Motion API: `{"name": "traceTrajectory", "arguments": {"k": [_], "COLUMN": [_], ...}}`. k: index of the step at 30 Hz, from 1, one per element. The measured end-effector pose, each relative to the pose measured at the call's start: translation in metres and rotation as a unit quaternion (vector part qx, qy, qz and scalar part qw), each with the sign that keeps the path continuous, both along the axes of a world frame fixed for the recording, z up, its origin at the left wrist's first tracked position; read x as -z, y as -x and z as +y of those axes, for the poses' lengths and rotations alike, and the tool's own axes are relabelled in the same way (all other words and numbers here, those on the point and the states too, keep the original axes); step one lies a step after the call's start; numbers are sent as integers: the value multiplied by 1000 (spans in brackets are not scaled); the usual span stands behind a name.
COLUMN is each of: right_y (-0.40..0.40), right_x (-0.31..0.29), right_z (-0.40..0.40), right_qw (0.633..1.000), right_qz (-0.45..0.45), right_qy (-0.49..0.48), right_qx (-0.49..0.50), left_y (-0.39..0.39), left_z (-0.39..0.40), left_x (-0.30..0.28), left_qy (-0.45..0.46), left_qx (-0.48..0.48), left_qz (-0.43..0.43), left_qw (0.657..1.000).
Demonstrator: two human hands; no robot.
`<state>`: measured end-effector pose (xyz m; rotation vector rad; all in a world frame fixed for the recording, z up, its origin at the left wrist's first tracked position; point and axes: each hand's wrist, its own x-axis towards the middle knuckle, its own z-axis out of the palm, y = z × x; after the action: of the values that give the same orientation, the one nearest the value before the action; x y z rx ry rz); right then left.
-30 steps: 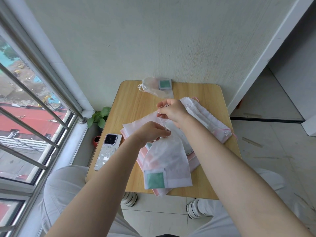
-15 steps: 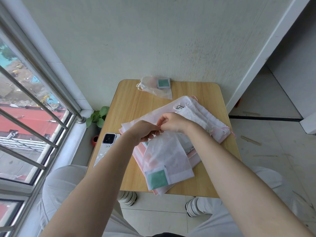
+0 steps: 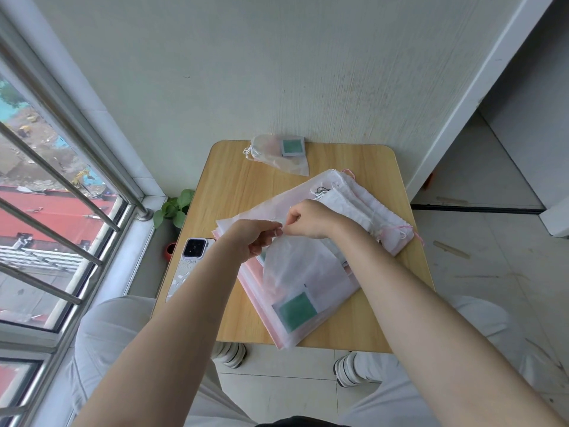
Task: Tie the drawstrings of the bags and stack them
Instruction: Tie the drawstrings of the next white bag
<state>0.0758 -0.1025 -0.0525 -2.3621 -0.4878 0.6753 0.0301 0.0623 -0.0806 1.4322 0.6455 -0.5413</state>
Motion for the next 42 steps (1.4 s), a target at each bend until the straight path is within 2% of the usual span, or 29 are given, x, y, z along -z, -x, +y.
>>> {"name": "traceTrajectory", "arguments": {"k": [9, 14, 16, 19, 25, 33, 38, 42], "right_y": [-1, -5, -5, -3, 2, 0, 0, 0], "right_x": [5, 5, 6, 16, 19, 21, 18, 19], "right_z": [1, 0, 0, 0, -8, -8, -7, -3], "right_qw": [1000, 992, 992, 991, 968, 970, 974, 970], "right_qz": [19, 3, 38, 78, 151, 147, 146, 151], "right_qy": [-4, -80, -88, -72, -160, -157, -123, -114], "right_qx": [4, 93, 85, 76, 123, 115, 118, 151], "left_y": [4, 2, 2, 2, 5, 6, 6, 6], "left_z": [2, -4, -5, -6, -2, 1, -2, -10], "left_x": [-4, -10, -11, -11, -7, -7, -9, -6], "left_qy": [-31, -103, -119, -96, -43, -30, -100, -141], "left_qx": [38, 69, 91, 105, 81, 85, 74, 22], "left_qz": [-38, -95, -118, -129, -107, -108, -135, -171], "left_qw": [998, 988, 982, 981, 990, 990, 983, 975]}}
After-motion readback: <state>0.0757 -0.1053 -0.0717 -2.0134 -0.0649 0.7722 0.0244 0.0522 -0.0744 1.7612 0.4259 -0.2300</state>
